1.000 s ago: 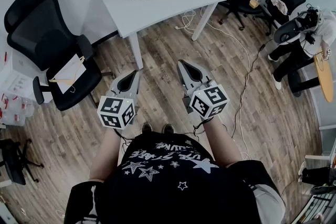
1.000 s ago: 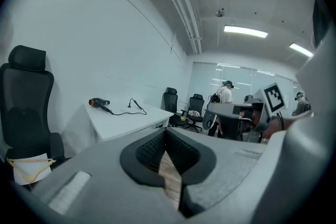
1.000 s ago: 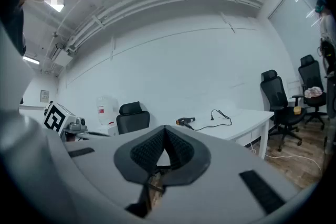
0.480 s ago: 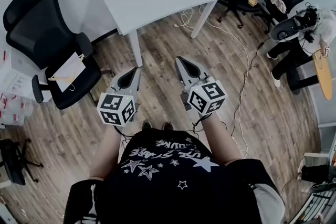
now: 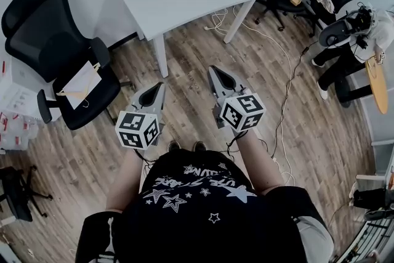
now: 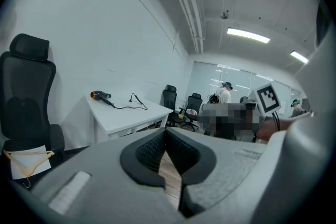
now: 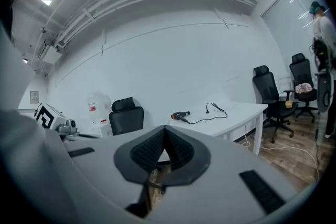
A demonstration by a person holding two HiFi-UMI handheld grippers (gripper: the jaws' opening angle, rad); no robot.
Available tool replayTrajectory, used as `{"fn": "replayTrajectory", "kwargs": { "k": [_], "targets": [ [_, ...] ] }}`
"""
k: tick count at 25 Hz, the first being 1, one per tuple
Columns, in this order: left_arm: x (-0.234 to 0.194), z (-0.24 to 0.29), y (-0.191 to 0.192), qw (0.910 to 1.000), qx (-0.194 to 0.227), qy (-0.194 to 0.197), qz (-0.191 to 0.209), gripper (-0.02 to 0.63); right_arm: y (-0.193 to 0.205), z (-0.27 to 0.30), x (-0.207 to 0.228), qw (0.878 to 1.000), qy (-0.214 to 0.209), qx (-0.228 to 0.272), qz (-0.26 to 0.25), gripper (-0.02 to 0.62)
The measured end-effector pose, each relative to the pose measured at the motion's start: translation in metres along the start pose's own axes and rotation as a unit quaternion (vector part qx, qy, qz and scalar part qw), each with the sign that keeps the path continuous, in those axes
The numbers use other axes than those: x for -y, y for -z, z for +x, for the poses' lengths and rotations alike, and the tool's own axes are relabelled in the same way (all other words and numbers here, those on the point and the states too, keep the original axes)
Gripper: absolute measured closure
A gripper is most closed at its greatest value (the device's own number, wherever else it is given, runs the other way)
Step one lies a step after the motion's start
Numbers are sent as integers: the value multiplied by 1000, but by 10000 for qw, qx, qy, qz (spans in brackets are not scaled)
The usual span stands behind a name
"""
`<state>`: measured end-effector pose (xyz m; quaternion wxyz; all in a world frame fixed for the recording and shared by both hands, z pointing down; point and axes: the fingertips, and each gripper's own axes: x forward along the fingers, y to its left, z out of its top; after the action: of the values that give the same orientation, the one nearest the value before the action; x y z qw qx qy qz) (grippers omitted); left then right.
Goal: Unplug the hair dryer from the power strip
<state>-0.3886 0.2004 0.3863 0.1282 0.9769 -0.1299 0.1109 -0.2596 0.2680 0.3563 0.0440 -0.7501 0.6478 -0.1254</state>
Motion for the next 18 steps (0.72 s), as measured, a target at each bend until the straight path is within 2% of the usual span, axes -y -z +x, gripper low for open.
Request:
{"fn": "replayTrajectory", "kwargs": {
  "k": [10, 18],
  "targets": [
    [-34, 2, 13, 9996, -154, 152, -180, 598, -1, 17, -8, 9995, 50, -58, -297, 586],
    [-41, 32, 15, 9994, -271, 133, -191, 598, 25, 19, 43, 9991, 355, -221, 30, 586]
  ]
}}
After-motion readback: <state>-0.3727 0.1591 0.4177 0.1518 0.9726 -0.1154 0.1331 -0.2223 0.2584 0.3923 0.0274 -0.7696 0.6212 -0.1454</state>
